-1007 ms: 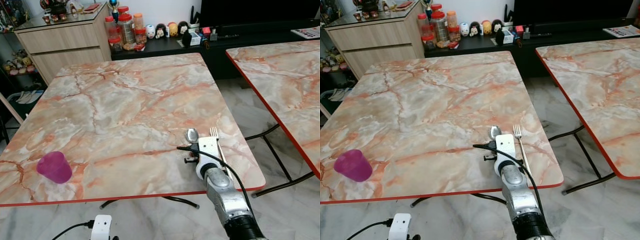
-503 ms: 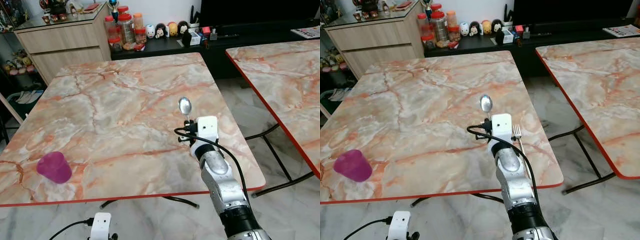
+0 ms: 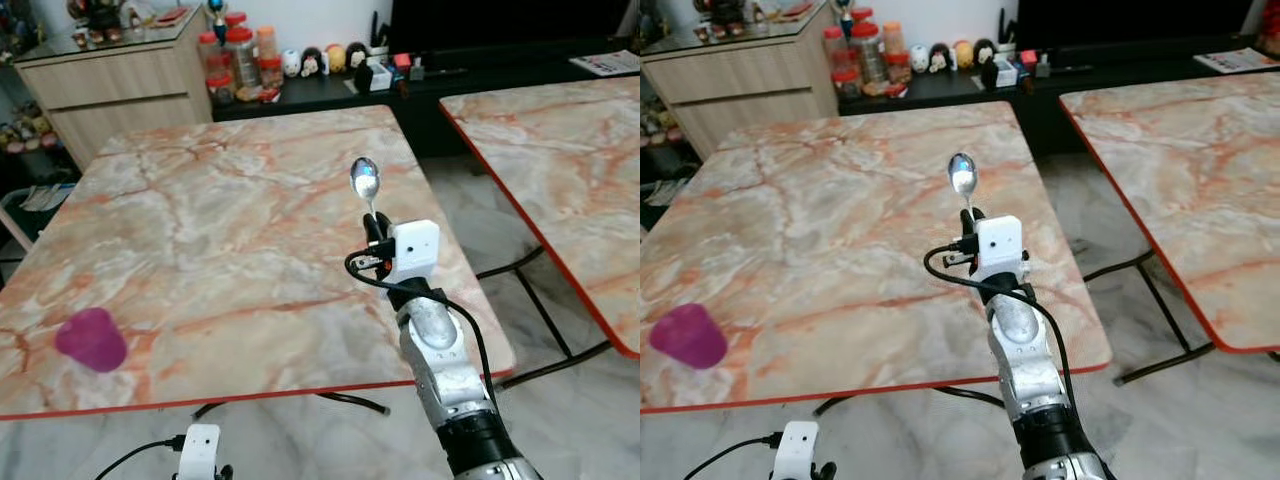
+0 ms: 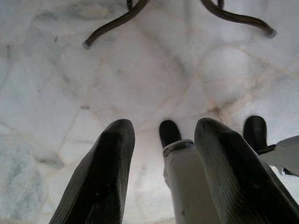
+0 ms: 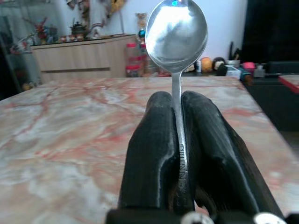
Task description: Setting the table
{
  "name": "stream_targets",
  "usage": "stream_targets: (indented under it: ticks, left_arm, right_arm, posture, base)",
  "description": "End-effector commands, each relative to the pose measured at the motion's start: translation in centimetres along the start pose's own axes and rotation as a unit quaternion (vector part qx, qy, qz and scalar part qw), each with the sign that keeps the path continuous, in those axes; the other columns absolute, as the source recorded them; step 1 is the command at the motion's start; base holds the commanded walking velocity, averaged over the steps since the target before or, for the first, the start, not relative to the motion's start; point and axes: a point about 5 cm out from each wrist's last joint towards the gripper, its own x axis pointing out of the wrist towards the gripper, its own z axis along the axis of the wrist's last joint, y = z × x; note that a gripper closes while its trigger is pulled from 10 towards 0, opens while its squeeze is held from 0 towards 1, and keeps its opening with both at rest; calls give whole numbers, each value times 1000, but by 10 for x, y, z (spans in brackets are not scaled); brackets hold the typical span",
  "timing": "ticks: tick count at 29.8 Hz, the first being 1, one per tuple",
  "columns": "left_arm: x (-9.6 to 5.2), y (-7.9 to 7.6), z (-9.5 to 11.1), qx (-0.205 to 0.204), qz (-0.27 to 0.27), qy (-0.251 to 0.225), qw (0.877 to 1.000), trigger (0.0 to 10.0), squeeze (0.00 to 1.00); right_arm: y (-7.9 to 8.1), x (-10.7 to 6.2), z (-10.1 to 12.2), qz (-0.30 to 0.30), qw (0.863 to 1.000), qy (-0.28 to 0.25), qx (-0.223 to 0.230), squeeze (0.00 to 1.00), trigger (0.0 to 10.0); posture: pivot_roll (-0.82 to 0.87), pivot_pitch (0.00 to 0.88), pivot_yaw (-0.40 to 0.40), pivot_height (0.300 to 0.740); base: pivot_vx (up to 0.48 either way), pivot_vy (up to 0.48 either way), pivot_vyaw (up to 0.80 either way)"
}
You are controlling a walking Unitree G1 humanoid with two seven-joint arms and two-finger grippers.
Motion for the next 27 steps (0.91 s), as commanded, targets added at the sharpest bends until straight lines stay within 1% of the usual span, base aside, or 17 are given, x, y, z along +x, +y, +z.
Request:
stream_targets:
  ticks: [1, 8, 27]
  left_arm:
    - [-1, 2, -3, 4, 4, 4, 1000, 10000, 0]
    - [-1, 4, -4, 6, 7, 6, 1000, 10000, 0]
    - [0, 2, -2, 12, 1, 6, 1000, 10000, 0]
  right_arm:
    - [1, 2, 6, 3, 1000, -17, 0, 0, 10000]
    - [-1, 1, 5, 1, 1000, -22, -5, 0, 10000]
    - [-2, 1, 6, 4, 1000, -28, -9, 0, 10000]
  posture:
    - [-105, 0, 80, 740]
    - [-109, 0, 80, 740]
    - [-120, 0, 77, 740]
  base:
    - [0, -465, 0]
    - [0, -466, 0]
    - [0, -464, 0]
